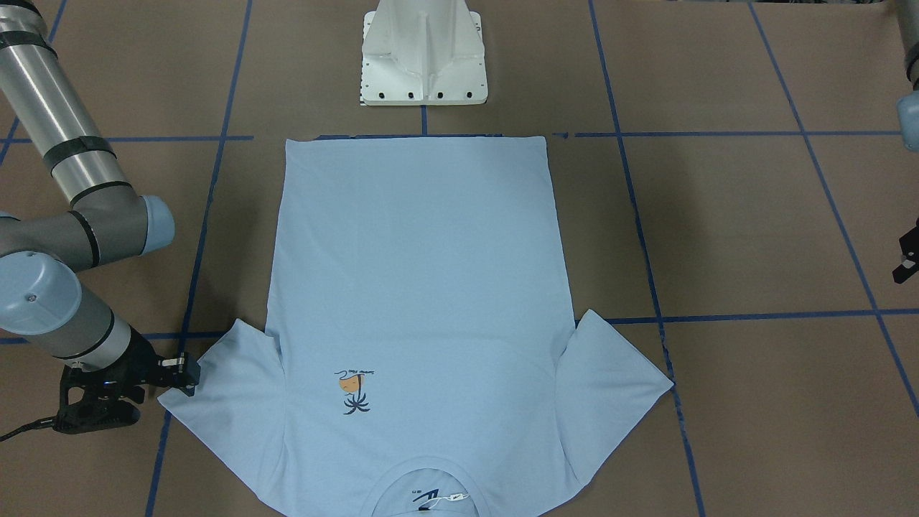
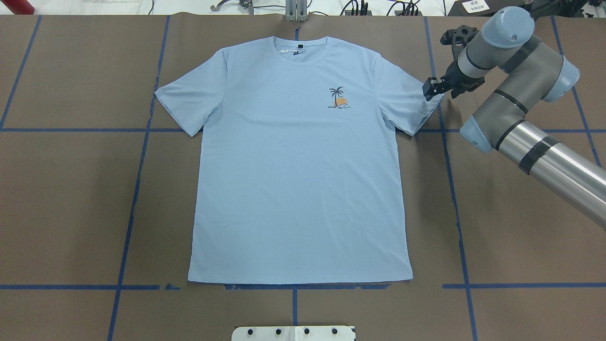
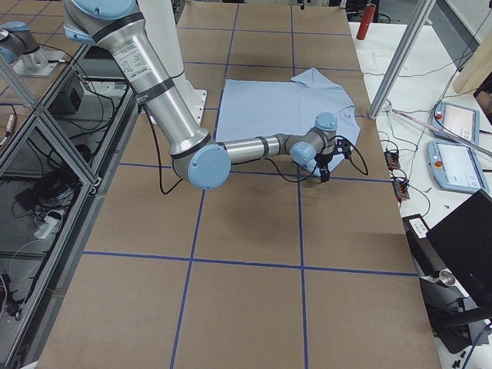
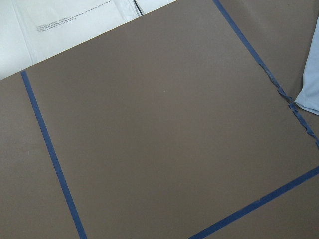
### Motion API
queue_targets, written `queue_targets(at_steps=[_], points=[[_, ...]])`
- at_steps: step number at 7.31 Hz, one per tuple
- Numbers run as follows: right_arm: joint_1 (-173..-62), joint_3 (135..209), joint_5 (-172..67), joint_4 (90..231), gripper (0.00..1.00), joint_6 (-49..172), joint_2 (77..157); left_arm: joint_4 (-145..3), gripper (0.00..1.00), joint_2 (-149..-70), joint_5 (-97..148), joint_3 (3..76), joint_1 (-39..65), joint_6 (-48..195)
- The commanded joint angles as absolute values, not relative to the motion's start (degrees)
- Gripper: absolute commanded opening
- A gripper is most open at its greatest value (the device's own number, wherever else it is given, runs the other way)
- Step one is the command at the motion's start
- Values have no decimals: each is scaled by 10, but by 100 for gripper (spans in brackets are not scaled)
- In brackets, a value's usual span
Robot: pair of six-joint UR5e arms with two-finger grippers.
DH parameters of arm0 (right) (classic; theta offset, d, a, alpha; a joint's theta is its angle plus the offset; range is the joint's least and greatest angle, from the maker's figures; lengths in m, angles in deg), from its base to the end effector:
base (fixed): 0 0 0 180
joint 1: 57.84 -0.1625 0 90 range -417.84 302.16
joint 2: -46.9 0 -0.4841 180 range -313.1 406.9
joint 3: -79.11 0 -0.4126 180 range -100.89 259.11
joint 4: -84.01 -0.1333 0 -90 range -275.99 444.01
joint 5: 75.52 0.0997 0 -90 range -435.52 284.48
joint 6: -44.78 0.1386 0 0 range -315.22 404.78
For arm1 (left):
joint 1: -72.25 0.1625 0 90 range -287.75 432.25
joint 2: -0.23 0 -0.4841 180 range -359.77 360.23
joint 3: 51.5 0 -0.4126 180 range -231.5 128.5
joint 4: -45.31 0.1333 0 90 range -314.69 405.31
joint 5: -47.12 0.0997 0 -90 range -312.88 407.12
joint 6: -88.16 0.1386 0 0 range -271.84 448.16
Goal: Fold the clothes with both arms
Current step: 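Move the right gripper to the sleeve nearest it and grasp it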
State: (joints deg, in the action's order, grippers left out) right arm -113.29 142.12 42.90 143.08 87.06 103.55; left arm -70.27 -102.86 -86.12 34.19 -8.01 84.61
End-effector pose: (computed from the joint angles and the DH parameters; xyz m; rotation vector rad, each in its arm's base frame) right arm -0.4149 -0.7213 0.5578 0.2019 -0.7698 -0.0337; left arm 0.0733 -0.6537 0.5981 0.4834 0.7946 0.3263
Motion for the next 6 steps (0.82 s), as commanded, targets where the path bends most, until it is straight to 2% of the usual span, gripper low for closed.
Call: queue_targets(at_steps=[1,2,3,4,5,6], points=[[-1133,1419,429,1432,49,871,1036,-703,100,-1029,-860,341,-80,846],[-1133,1419,430,1432,34,870,1036,-703,100,-1029,-860,341,-80,846],[-1133,1419,430,1432,16,870,1036,-703,100,-1030,-860,341,-80,846],[-1133,1419,430,1432,4,869,1036,-703,100,-1030,-860,341,-80,846],[-1133,1419,430,1432,0,868,1037,-703,100,-1030,-861,341,-80,846],[-1133,1420,430,1432,0,870,1036,-703,100,-1030,-861,343,-80,846]])
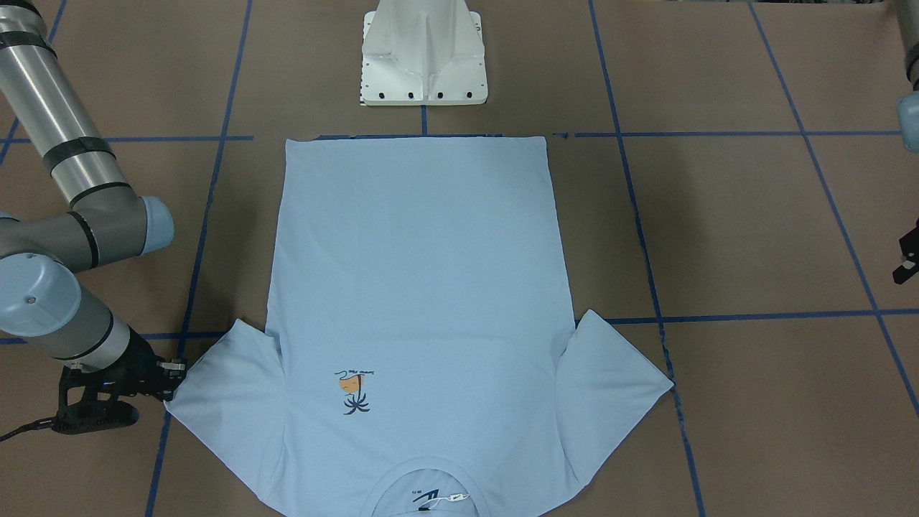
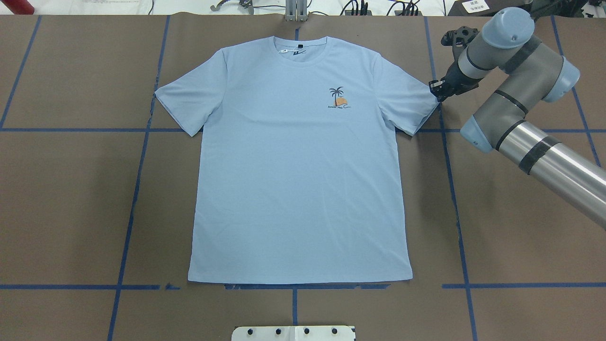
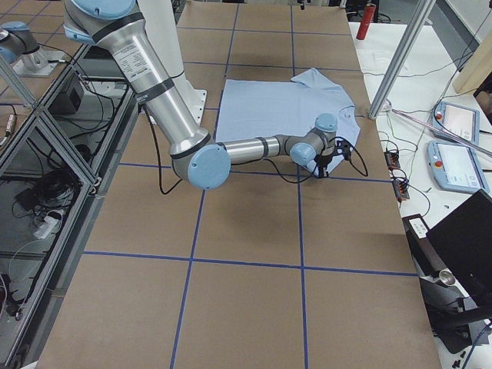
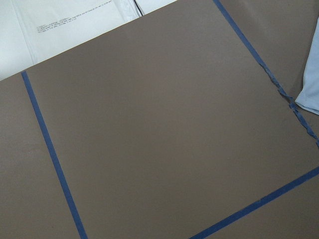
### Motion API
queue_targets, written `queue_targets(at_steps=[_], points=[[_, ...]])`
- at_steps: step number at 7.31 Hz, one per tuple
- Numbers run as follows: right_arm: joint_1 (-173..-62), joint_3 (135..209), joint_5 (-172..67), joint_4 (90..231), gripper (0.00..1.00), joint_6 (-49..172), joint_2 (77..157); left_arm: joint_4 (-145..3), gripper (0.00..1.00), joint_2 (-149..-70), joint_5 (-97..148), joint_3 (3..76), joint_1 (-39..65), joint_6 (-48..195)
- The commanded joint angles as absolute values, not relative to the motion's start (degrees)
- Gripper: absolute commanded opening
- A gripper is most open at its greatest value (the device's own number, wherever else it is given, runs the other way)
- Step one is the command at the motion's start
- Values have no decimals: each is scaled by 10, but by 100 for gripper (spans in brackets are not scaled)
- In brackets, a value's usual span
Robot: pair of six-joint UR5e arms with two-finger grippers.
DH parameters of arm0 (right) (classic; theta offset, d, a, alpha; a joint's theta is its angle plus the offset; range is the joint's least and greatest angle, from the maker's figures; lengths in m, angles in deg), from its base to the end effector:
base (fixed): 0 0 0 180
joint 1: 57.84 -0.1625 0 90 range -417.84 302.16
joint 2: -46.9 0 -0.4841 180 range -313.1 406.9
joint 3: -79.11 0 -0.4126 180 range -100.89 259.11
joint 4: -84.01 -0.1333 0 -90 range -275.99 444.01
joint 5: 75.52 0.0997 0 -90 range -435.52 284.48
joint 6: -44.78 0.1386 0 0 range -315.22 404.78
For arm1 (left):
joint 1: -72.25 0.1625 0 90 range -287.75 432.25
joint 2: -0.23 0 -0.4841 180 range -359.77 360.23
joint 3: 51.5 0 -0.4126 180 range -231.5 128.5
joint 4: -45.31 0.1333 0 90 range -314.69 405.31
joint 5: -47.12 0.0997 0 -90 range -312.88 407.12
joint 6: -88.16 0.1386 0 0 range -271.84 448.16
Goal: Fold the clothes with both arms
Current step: 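Fold the grasped sleeve inward onto the shirt body with the right gripper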
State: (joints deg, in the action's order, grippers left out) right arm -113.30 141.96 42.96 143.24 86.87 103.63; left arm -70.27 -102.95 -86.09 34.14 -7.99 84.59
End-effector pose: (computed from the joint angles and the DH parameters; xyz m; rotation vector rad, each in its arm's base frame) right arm -0.4145 -0.7207 0.5609 0.1970 -0.7663 -0.0352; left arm 0.0736 -0.6544 0.5976 0.4839 0.7943 0.3264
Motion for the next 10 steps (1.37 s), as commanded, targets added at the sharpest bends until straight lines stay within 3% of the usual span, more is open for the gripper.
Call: queue_targets(at_steps=[1,5,7,8,10], points=[[-1134,1423,430,1429,0,873,1031,-703,100,-1030,-861,344,-81,846],[-1121,1455,430,1429,0,875,988,-703,100,-1029,-860,343,-81,846],[-1061,1461,369,1437,0,949,946,-703,100,-1030,-860,342,-81,846],[-1041,1429,316,1455,0,961,903,-702,100,-1034,-860,340,-81,845],[-1041,1236,263,1455,0,959,762,-702,100,-1037,-860,339,-81,844]])
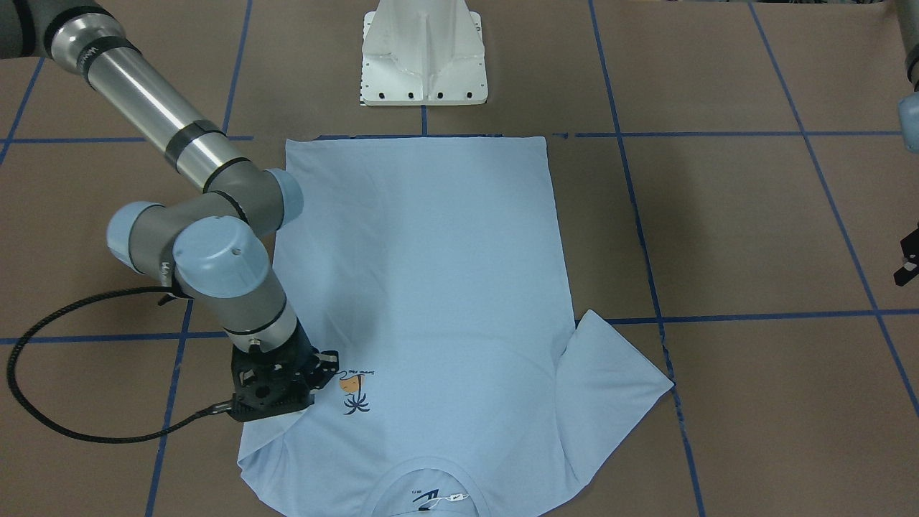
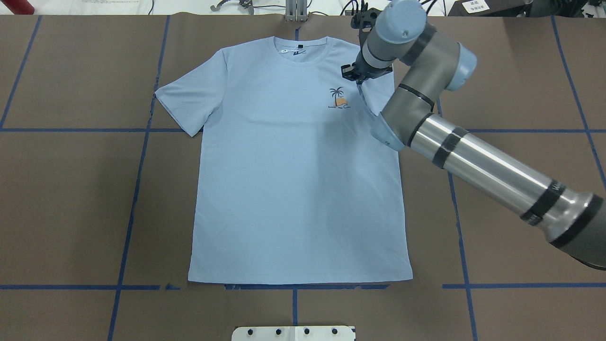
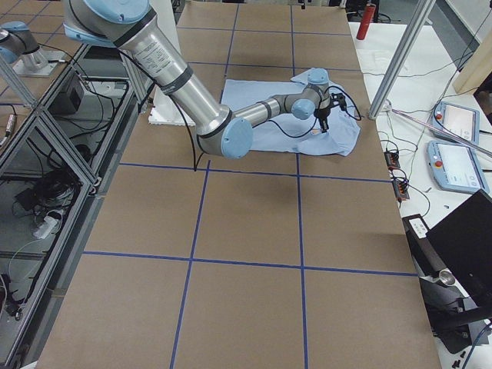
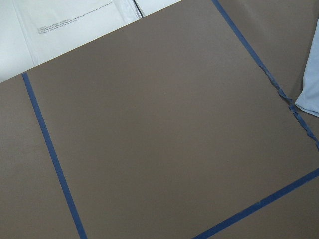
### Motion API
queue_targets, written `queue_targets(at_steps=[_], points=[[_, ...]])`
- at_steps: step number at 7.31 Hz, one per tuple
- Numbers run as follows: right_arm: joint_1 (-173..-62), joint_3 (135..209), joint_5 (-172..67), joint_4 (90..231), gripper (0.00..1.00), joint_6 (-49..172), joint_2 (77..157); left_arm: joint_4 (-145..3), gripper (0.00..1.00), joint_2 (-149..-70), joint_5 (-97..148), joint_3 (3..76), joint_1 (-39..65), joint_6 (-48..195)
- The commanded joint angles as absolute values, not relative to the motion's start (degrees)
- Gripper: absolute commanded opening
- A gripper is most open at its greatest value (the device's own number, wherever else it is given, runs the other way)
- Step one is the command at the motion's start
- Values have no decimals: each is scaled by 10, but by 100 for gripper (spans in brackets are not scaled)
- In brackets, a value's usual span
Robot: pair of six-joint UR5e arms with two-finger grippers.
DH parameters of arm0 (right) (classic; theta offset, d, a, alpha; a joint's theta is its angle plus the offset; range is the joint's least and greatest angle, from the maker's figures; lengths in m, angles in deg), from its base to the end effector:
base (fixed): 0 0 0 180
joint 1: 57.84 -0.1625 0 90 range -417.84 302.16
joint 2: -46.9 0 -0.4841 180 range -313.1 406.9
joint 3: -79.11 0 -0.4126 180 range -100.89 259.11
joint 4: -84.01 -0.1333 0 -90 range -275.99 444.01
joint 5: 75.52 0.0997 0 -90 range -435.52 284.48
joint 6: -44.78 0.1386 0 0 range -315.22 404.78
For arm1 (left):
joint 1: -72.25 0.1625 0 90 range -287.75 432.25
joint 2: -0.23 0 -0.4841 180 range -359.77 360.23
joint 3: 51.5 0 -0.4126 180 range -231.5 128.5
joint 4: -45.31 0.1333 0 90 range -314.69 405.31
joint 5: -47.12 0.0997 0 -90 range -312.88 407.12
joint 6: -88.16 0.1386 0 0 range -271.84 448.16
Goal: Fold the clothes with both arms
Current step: 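Fold the grasped sleeve inward onto the shirt body with the right gripper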
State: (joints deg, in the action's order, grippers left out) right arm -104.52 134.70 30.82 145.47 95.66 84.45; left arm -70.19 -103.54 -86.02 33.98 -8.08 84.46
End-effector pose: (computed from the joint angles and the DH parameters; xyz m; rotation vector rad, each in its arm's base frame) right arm -0.5772 -0.7495 0.3488 0.3521 -0.7742 0.0080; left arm 0.0732 -0.6591 0.5926 0.4896 0.7934 0.3247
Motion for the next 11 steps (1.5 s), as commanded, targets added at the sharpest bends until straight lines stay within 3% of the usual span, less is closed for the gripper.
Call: queue_targets(at_steps=[1,3,4,8,9,11], points=[[-1042,1220,260,1454,0,959,752,-702,100,-1039,-859,338,-81,844],[-1040,1218,255,1452,0,959,745,-701,100,-1043,-859,339,-81,843],[-1039,1217,254,1438,98,959,746,-701,100,-1046,-859,338,-80,843],[-1049,1220,294,1441,100,968,749,-701,100,-1094,-857,322,-56,700],[-1076,1258,365,1460,100,968,775,-702,100,-1116,-853,323,-14,619],[-1114,1462,456,1651,100,954,873,-759,100,-1133,-773,326,79,442]])
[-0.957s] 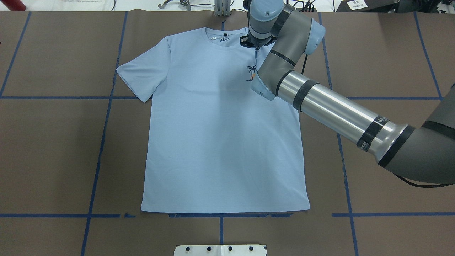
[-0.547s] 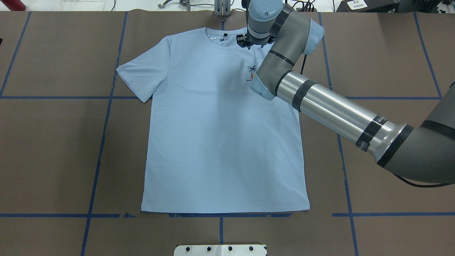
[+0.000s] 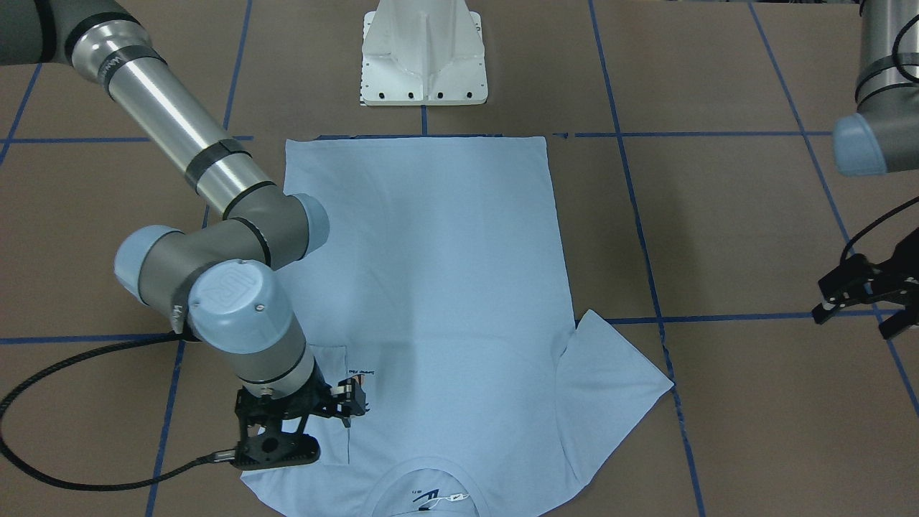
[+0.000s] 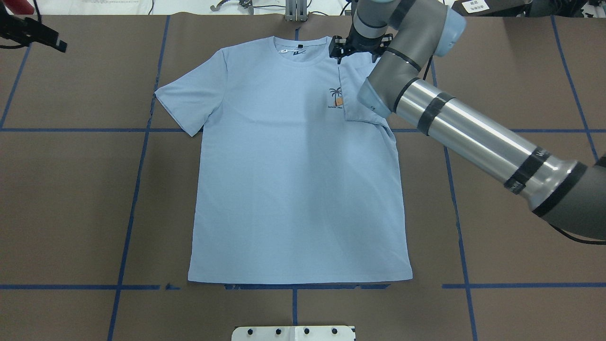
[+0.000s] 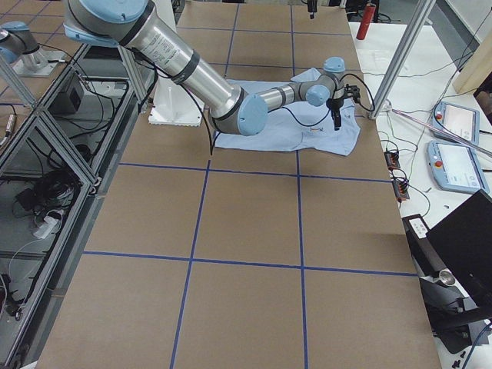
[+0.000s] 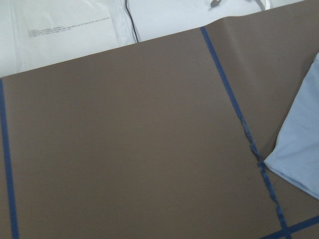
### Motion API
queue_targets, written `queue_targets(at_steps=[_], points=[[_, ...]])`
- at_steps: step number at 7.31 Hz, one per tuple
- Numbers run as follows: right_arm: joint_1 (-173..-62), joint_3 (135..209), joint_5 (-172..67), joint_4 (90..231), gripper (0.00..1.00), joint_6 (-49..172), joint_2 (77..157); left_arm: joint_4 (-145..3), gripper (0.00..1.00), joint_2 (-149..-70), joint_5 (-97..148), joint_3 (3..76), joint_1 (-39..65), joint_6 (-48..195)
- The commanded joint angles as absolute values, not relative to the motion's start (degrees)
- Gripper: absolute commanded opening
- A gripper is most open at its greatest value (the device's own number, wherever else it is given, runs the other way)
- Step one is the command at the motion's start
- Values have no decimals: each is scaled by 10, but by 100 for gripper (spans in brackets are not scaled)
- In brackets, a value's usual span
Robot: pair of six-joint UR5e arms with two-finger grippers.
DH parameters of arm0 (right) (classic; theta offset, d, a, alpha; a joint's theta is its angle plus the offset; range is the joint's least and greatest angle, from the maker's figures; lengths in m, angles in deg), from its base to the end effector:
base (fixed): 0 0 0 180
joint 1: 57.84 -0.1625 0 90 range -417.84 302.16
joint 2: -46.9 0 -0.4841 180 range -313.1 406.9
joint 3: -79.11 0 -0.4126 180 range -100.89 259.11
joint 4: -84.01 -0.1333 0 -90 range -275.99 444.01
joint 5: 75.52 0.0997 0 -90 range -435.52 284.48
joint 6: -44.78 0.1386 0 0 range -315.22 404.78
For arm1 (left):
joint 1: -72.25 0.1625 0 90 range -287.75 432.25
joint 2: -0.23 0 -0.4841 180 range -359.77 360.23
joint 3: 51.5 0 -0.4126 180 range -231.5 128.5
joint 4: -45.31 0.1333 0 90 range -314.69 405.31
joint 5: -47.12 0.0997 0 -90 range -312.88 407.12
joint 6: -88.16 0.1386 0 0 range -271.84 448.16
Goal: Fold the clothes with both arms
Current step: 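Fold the grasped sleeve inward onto the shirt body with the right gripper, then release and lift the right gripper while the left gripper reaches the other sleeve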
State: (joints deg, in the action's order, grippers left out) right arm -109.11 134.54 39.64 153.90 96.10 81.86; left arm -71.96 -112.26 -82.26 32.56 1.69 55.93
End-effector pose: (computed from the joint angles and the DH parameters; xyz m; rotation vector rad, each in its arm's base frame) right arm -0.5305 -0.7803 0.3260 0.1947 -0.7893 0.0520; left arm 0.1991 -0.7005 0.5005 0.3748 0.9048 0.0576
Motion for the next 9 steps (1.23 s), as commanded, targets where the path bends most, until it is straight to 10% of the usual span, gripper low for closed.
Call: queue_targets(at_steps=[1,9], points=[[-1129,1542,485,1749,100,953,905,-792,99,-1133,-712,322,132,365],[-1148,1735,490,1662,100,982,1087,-885,92,-1226,-554,138,225,232]])
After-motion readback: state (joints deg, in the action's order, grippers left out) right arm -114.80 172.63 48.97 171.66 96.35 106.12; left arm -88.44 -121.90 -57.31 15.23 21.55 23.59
